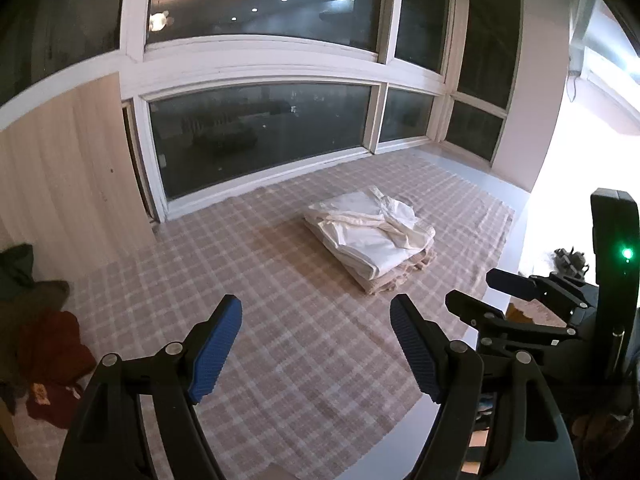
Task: Fold clothes
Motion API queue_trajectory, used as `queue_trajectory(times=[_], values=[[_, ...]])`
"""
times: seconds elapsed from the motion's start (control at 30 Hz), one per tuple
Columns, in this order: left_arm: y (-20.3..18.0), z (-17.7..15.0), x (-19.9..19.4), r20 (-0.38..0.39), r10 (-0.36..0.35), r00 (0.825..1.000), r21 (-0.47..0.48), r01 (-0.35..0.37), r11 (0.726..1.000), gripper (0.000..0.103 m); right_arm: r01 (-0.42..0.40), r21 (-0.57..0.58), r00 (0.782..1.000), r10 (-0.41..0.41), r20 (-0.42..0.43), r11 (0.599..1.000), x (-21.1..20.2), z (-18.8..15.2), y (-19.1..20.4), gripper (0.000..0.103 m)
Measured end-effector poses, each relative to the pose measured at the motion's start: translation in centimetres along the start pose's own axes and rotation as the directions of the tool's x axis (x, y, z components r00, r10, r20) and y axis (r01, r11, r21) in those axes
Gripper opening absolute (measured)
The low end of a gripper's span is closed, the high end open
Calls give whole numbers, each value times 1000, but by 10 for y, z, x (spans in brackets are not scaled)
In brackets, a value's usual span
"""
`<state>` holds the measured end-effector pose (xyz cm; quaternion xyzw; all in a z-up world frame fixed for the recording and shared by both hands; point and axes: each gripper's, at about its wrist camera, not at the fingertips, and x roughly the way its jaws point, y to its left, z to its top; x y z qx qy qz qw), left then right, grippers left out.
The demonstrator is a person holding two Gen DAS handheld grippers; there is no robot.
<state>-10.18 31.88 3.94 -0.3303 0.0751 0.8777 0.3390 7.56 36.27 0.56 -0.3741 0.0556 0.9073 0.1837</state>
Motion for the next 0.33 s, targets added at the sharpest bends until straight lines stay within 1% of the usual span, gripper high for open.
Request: queue_trajectory(times=[0.13,0.33], values=[[0,0,-1,-5,1,1000,-8,-1,1000,76,0,-6,1000,0,-4,1000,0,-2,2,54],[0,-1,-3,7,4,1000,0,-4,1000,76,-1,-3,1000,1,-9,1000,0,-3,3,54]])
